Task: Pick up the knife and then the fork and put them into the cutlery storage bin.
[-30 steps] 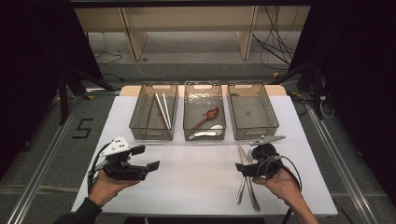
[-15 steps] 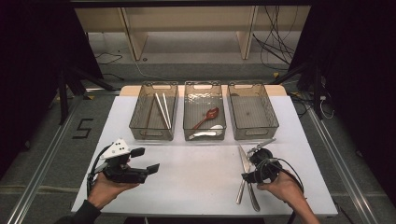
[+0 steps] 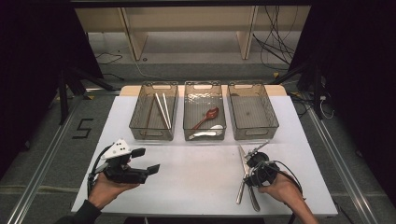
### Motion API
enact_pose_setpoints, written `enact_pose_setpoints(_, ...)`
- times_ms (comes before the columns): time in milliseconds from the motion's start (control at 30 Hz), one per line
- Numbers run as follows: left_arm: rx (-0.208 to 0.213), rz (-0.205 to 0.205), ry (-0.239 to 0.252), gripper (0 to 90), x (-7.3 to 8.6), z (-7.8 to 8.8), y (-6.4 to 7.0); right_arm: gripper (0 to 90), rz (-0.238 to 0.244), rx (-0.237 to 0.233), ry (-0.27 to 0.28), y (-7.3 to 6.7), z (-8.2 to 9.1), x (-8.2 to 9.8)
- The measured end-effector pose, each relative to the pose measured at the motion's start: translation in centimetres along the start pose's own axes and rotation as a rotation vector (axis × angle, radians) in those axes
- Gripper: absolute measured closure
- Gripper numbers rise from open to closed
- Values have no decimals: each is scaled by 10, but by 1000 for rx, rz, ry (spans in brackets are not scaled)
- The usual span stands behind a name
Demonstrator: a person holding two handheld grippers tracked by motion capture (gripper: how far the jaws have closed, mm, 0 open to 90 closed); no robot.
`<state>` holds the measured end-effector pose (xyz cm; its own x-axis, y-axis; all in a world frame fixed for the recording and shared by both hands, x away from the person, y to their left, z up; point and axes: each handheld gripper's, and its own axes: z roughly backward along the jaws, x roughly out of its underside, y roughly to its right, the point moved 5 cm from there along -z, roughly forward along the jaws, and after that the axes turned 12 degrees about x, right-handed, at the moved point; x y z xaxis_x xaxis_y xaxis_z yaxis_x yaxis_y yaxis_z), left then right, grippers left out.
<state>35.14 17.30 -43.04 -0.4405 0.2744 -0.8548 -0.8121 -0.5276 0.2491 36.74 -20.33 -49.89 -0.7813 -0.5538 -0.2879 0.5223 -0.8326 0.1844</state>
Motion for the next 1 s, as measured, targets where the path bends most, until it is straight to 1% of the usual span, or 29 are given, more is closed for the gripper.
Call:
enact_pose_setpoints(67,-1,0,1,167,0,0,0,532,3,-5,-2,-1,0,0)
enact_pose_setpoints(167,-3,1,1,167,0,0,0,559,24,-11,-14,-3,-2,1)
enact_pose_setpoints(233,-3,1,1,167,0,0,0,574,27,-15,-27,-5,-3,1)
enact_pose_setpoints(333,-4,0,1,167,0,-1,0,609,35,-24,-27,-6,-3,1)
enact_pose_setpoints(433,-4,0,1,167,1,-1,-1,635,44,-26,-39,-6,-3,2)
enact_pose_setpoints(500,-5,0,2,168,0,0,0,654,44,-16,-46,-4,-4,2)
enact_pose_setpoints(633,-7,-3,-4,167,1,0,0,704,67,12,-53,-3,-4,3)
enact_pose_setpoints(767,-7,-4,-2,168,1,0,0,742,54,11,-54,-2,-5,2)
enact_pose_setpoints(867,-7,-7,-6,168,1,0,-1,791,42,13,-52,1,-5,2)
enact_pose_setpoints(1000,-8,-7,-7,169,1,-1,-1,804,39,10,-45,3,-5,3)
